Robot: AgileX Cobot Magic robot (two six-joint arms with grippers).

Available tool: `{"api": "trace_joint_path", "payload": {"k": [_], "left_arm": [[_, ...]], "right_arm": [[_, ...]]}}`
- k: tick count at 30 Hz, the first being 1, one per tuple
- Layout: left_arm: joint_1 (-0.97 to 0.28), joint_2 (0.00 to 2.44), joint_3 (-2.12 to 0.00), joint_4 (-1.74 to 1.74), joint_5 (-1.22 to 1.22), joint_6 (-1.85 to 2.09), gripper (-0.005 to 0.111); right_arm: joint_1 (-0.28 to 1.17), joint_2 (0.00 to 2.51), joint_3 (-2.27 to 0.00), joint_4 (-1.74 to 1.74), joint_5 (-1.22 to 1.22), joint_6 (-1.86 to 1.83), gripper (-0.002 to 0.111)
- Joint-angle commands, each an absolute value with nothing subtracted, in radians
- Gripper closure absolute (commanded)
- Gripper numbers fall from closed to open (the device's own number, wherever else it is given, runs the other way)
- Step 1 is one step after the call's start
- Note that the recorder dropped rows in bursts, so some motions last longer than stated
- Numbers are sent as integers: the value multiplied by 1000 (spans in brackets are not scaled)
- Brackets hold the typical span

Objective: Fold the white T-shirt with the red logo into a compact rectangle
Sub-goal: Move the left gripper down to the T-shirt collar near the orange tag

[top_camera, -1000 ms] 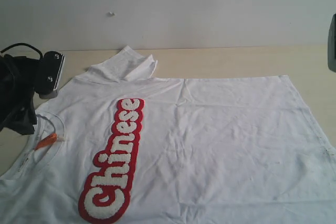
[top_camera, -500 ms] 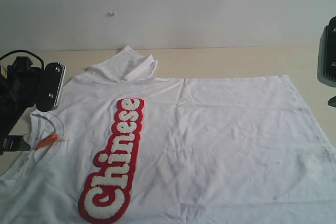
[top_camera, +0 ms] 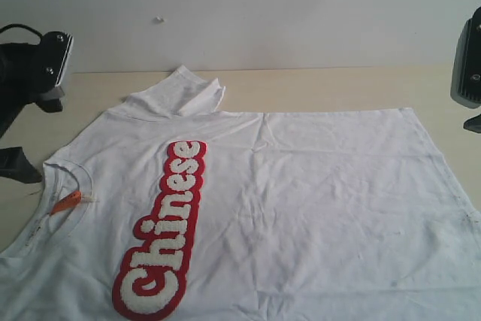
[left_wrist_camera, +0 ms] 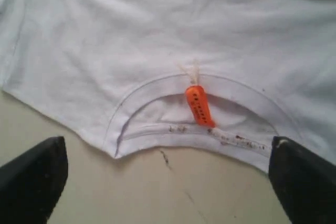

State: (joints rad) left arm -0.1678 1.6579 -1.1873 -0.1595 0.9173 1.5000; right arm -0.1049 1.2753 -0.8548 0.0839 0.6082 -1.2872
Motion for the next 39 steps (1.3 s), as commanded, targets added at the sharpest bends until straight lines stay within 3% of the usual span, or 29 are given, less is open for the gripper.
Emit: {"api": "trace_joint_path", "payload": {"k": [1, 8, 25, 39], "left_arm": [[-129, 1748, -1172, -125, 913, 1574, 2], [-129, 1924, -1160, -103, 851, 1608, 2], [-109, 1932, -1036, -54, 664, 1594, 2], [-106, 2049, -1036, -54, 690, 1592, 2]], "right_arm": [[-105, 1268, -850, 94, 595, -1281, 65], [-105, 1268, -850, 94, 563, -1281, 65], [-105, 1270, -843, 97, 584, -1281, 65], [-105, 1271, -843, 106, 650, -1362, 65]]}}
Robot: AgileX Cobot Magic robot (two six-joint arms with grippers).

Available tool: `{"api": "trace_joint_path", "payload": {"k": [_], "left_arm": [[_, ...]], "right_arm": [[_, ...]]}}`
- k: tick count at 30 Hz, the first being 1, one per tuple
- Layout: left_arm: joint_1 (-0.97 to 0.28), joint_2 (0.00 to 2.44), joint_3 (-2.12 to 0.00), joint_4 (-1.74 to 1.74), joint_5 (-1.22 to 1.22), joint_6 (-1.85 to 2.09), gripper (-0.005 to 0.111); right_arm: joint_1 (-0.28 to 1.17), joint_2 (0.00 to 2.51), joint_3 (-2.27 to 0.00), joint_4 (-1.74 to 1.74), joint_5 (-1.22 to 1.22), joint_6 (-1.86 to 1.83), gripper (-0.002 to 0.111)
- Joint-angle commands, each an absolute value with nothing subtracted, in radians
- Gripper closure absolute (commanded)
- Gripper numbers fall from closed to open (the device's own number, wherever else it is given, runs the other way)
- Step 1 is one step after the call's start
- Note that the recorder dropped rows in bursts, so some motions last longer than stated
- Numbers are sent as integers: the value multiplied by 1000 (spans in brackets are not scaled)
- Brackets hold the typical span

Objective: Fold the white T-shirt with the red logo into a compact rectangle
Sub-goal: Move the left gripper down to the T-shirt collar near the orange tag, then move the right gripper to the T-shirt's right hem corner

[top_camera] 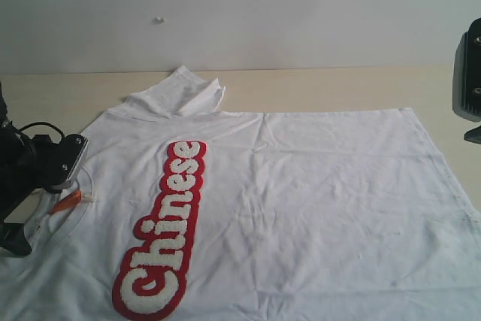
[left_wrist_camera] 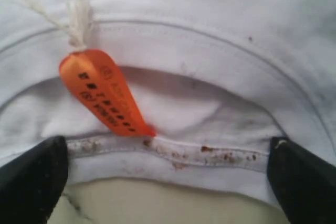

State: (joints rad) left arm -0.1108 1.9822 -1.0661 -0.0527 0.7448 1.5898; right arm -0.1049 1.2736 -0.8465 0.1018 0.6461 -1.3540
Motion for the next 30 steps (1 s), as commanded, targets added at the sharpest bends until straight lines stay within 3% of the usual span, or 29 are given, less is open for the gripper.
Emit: {"api": "trace_joint_path", "payload": {"k": [1, 18, 30], "left_arm": [[-106, 2049, -1036, -54, 690, 1592, 2], [-106, 2049, -1036, -54, 700, 1592, 2], [-106, 2049, -1036, -54, 700, 1592, 2]], "right_arm": [[-105, 1271, -843, 106, 650, -1362, 65], [-105, 1262, -843, 238, 607, -1358, 65], [-105, 1241, -845, 274, 799, -1361, 65]]}}
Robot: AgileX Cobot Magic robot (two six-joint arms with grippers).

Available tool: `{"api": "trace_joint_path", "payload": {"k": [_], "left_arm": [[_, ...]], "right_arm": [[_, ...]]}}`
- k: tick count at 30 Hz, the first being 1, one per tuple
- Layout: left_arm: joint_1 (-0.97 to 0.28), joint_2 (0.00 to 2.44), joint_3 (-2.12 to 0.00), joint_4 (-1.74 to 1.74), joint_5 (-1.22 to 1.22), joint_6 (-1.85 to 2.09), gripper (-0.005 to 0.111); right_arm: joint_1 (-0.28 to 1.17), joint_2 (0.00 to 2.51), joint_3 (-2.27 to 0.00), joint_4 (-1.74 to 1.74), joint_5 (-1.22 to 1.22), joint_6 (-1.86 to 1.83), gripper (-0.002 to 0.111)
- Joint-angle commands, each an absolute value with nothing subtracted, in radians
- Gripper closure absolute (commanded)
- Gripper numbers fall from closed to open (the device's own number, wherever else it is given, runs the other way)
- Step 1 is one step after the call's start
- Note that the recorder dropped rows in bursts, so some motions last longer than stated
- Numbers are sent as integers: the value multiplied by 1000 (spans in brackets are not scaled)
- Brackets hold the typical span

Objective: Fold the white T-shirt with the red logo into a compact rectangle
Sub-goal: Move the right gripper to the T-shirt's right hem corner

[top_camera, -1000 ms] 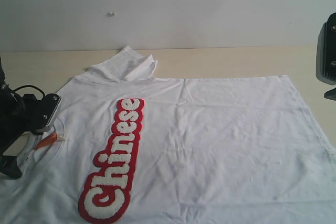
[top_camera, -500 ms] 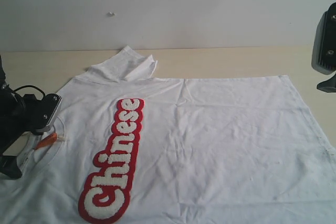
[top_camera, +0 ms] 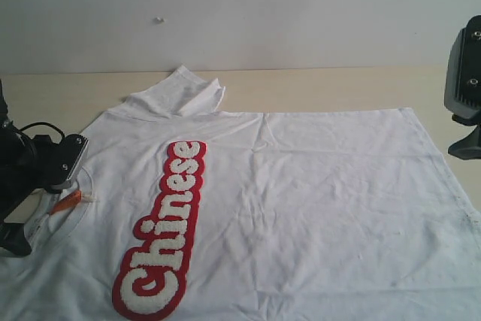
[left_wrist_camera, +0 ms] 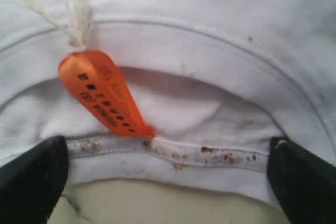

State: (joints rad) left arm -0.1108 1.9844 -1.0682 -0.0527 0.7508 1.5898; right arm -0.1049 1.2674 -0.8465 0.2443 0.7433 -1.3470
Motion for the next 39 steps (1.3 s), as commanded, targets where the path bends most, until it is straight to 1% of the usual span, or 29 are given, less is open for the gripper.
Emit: {"api": "trace_joint_path", "payload": {"k": [1, 10, 19, 21, 23, 24, 28, 29, 35, 39], "left_arm": [[-106, 2049, -1036, -54, 700, 1592, 2], [-106, 2049, -1036, -54, 700, 1592, 2], [-106, 2049, -1036, -54, 700, 1592, 2], [-106, 2049, -1036, -54, 700, 1592, 2], [-106, 2049, -1036, -54, 700, 1592, 2], [-106, 2049, -1036, -54, 700, 1592, 2], [-106, 2049, -1036, -54, 700, 1592, 2], [-106, 2049, -1036, -54, 700, 1592, 2], [-106, 2049, -1036, -54, 700, 1592, 2], [-106, 2049, -1036, -54, 700, 1592, 2]], "right_arm": [[-105, 1231, -845, 282, 815, -1361, 65], [-105, 1205, -925, 322, 1050, -1366, 65], [-105, 1205, -925, 290, 1099, -1364, 64], [-105, 1205, -925, 284, 1099, -1362, 59], [-105, 1205, -925, 284, 1095, -1362, 51], [-105, 1205, -925, 280, 1093, -1362, 45], [-105, 1205, -925, 257, 1088, -1360, 10], [-105, 1205, -925, 248, 1088, -1360, 3], [-105, 1216, -925, 237, 1104, -1294, 3], [-105, 1223, -925, 184, 936, -989, 3]]}}
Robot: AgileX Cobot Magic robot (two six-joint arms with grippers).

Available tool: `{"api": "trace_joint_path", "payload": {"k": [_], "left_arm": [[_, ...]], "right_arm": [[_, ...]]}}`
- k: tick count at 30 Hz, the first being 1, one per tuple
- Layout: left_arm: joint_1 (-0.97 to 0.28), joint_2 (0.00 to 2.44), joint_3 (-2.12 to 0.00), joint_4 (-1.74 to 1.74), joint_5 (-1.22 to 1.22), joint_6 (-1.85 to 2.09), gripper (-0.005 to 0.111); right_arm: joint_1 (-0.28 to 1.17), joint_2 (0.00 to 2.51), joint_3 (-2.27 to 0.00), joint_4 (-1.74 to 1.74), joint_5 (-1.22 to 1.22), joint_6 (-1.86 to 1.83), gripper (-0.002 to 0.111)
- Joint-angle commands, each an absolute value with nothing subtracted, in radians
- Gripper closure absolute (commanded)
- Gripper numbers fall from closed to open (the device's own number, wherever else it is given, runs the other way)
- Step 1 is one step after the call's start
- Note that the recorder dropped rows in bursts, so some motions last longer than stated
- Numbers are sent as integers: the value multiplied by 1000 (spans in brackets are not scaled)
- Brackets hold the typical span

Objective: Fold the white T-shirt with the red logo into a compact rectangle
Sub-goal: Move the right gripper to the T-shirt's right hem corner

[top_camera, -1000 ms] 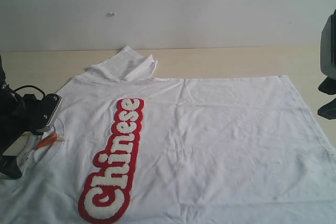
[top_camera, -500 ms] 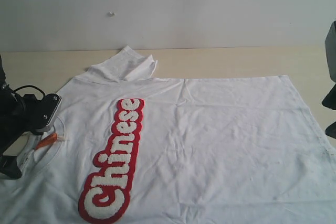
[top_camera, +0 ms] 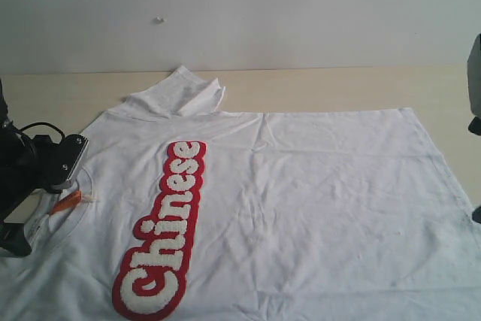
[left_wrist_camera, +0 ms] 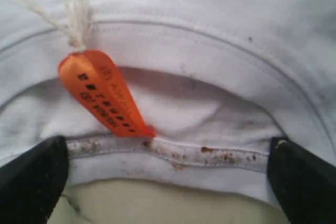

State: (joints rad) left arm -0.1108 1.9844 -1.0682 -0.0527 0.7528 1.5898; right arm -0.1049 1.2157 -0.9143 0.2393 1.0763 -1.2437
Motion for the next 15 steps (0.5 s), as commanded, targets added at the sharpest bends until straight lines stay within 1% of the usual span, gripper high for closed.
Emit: {"api": "trace_joint_path", "payload": {"k": [1, 5, 10, 12, 15], "left_arm": [[-106, 2049, -1036, -54, 700, 1592, 2], [-106, 2049, -1036, -54, 700, 1592, 2], [-106, 2049, -1036, -54, 700, 1592, 2], [-106, 2049, -1036, -54, 700, 1592, 2], [-106, 2049, -1036, -54, 700, 1592, 2]], "right_arm": [[-105, 1228, -925, 170, 888, -914, 3], [-105, 1249, -925, 183, 815, -874, 3], [-105, 1317, -925, 181, 813, -827, 3], [-105, 1349, -925, 181, 813, -872, 3], [-105, 1375, -925, 181, 816, -1047, 3]]}}
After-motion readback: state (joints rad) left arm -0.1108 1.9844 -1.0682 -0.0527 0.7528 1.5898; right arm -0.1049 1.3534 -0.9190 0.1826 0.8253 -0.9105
